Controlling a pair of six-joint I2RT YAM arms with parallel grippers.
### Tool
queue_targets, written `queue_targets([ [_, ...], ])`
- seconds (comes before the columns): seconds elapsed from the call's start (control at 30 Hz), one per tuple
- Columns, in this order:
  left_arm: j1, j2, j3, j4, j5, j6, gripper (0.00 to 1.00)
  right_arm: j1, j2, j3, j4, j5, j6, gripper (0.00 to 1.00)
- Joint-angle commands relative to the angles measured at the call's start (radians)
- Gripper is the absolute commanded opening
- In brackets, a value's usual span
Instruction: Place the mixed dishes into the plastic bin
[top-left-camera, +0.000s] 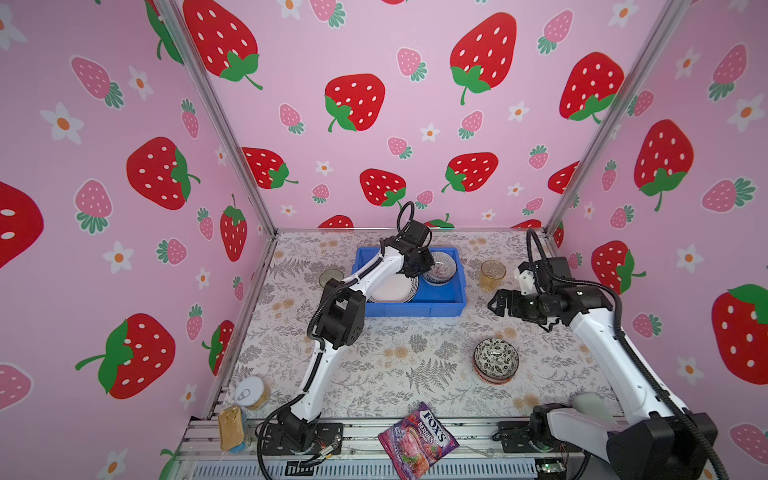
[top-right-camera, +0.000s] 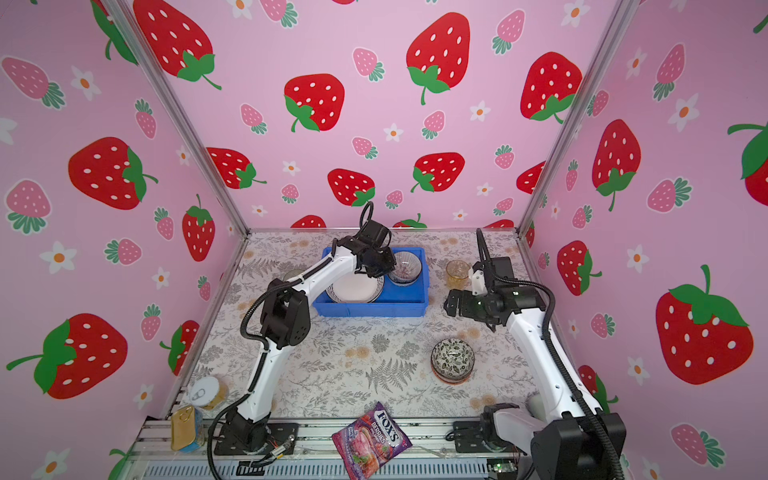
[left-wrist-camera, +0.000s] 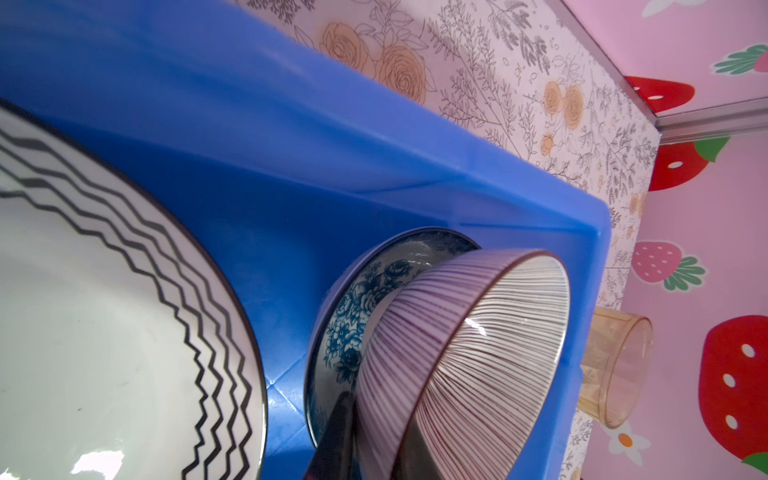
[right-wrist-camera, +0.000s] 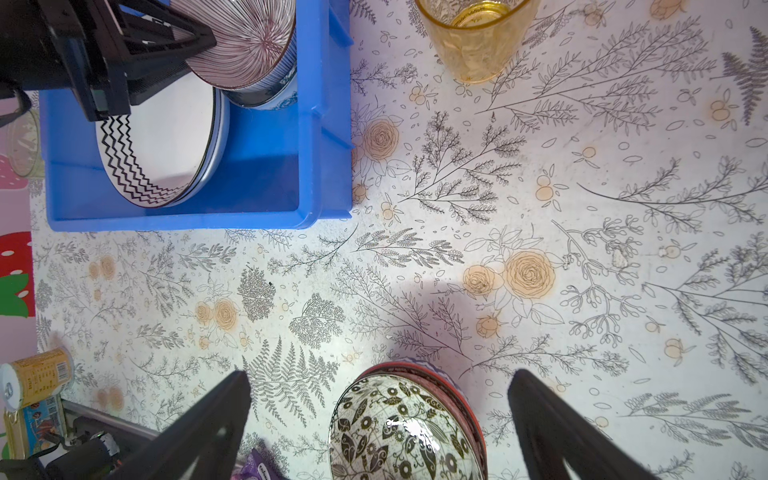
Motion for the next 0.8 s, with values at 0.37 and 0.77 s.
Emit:
queue_targets([
  [0.37, 0.002, -0.006, 0.017, -0.017, 0.038, 0.004, 0.22, -0.01, -0.012, -0.017, -0.01, -0.007, -0.016, 0.99],
  [0.77, 0.008, -0.01, 0.017, -0.041, 0.055, 0.027, 0.3, -0.009, -0.002, -0.016, -0.003, -0.016, -0.015, 0.99],
])
